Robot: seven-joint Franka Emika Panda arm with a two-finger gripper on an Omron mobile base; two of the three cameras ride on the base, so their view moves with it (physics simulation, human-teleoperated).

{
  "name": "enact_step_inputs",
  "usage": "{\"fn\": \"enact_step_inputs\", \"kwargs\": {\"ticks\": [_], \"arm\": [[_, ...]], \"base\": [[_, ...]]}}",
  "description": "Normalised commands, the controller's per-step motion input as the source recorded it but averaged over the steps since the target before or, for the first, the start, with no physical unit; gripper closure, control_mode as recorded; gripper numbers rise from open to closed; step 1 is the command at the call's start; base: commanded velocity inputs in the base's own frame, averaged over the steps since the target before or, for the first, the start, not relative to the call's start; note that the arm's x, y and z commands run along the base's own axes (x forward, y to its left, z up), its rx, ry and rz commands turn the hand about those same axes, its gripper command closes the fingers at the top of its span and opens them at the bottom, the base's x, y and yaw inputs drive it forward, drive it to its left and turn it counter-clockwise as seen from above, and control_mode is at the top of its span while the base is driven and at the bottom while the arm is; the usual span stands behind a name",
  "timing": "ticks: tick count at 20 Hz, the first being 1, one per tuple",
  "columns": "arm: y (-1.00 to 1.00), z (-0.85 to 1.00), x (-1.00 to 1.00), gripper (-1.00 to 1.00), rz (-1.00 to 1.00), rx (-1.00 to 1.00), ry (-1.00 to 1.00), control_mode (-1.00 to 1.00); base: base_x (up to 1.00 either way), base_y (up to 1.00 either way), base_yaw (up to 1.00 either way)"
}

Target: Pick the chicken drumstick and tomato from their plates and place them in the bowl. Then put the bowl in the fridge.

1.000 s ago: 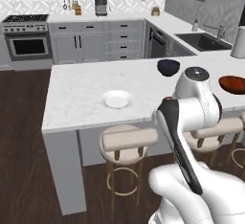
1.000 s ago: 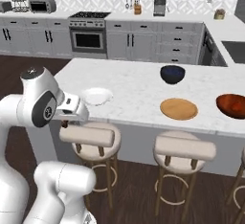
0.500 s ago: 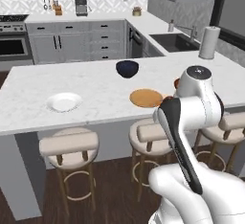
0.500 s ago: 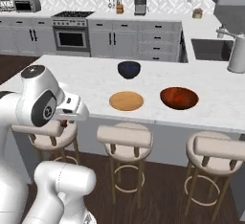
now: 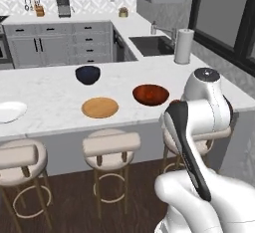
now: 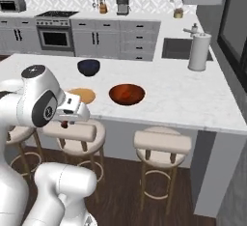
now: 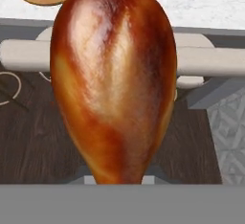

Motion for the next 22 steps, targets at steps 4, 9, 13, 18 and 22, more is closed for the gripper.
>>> {"fn": "enact_step_inputs", "kwargs": {"ticks": [4, 9, 13, 18, 22], "arm": [[0.0, 0.0, 0.0, 1.0, 0.0, 0.0, 0.0, 1.0], [0.0, 0.0, 0.0, 1.0, 0.0, 0.0, 0.0, 1.0], [0.0, 0.0, 0.0, 1.0, 0.0, 0.0, 0.0, 1.0], [0.0, 0.0, 0.36, 1.0, 0.0, 0.0, 0.0, -1.0], [0.0, -0.12, 0.9, 1.0, 0.06, 0.03, 0.07, -1.0]], "base": [[0.66, -0.67, 0.03], [0.99, 0.0, 0.0], [0.59, 0.17, 0.0], [0.34, 0.05, 0.0], [0.0, 0.0, 0.0]]}}
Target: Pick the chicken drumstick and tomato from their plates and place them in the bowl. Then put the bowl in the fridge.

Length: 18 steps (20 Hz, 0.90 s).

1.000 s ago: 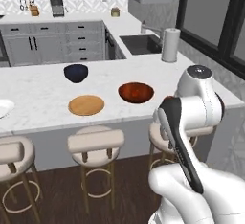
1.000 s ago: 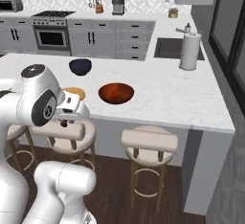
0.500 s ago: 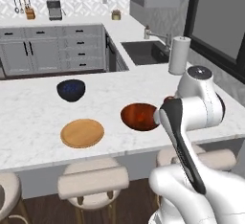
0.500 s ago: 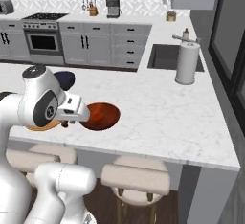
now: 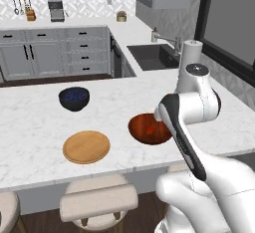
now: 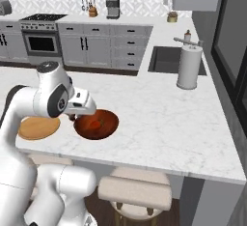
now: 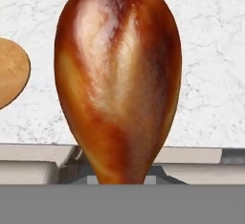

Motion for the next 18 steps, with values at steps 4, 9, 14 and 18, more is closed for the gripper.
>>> {"fn": "enact_step_inputs", "kwargs": {"ticks": [4, 9, 14, 18], "arm": [[0.0, -0.5, 0.94, 1.0, 0.08, 0.09, 0.17, -1.0], [-0.04, -0.64, 0.51, 1.0, -0.02, 0.03, 0.12, -1.0], [0.0, -0.66, 0.61, 1.0, -0.05, 0.0, 0.03, -1.0], [0.0, -0.59, 0.63, 1.0, -0.01, 0.0, 0.0, -1.0]], "base": [[0.0, 0.0, 0.0], [0.0, 0.0, 0.0], [0.0, 0.0, 0.0], [0.0, 0.0, 0.0]]}}
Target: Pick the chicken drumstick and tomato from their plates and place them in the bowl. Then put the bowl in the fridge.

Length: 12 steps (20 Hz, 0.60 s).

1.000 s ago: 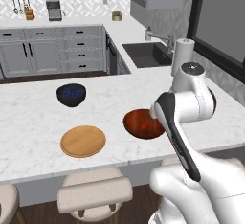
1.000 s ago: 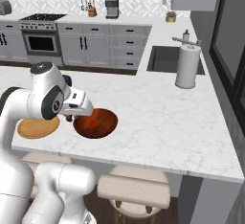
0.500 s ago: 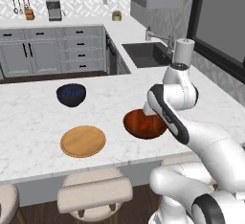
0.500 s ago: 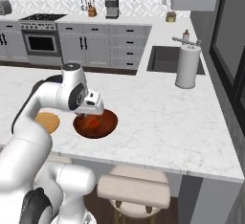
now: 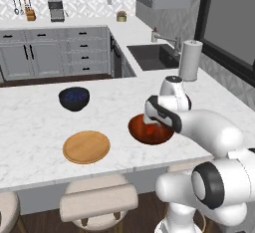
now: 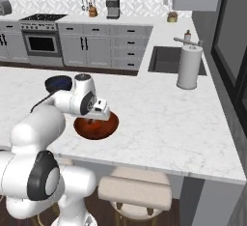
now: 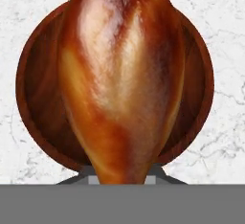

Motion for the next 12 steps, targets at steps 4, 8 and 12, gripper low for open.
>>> {"fn": "enact_step_inputs", "kwargs": {"ticks": [4, 8, 12], "arm": [[-0.15, -0.49, 0.34, 1.0, 0.0, 0.0, -0.01, -1.0], [-0.19, -0.37, 0.04, 1.0, 0.0, 0.0, 0.0, -1.0], [-0.01, -0.33, 0.31, 1.0, 0.0, 0.0, 0.0, -1.0]], "base": [[0.0, 0.0, 0.0], [0.0, 0.0, 0.0], [0.0, 0.0, 0.0]]}}
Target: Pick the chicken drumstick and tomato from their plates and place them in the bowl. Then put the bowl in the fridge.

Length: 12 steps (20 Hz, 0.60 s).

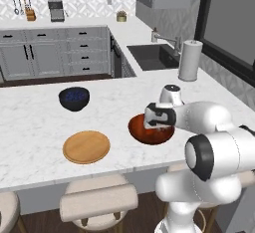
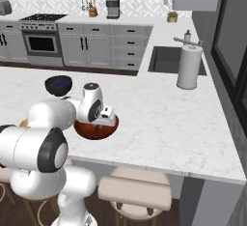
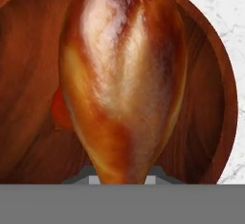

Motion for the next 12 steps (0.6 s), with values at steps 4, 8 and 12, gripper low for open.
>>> {"fn": "enact_step_inputs", "kwargs": {"ticks": [4, 8, 12], "arm": [[0.0, -0.33, 0.21, 1.0, 0.0, 0.0, 0.0, -1.0], [0.0, -0.24, 0.2, 1.0, 0.0, 0.0, 0.0, -1.0], [0.05, -0.07, 0.15, -1.0, 0.0, 0.0, 0.0, -1.0]], "base": [[0.0, 0.0, 0.0], [0.0, 0.0, 0.0], [0.0, 0.0, 0.0]]}}
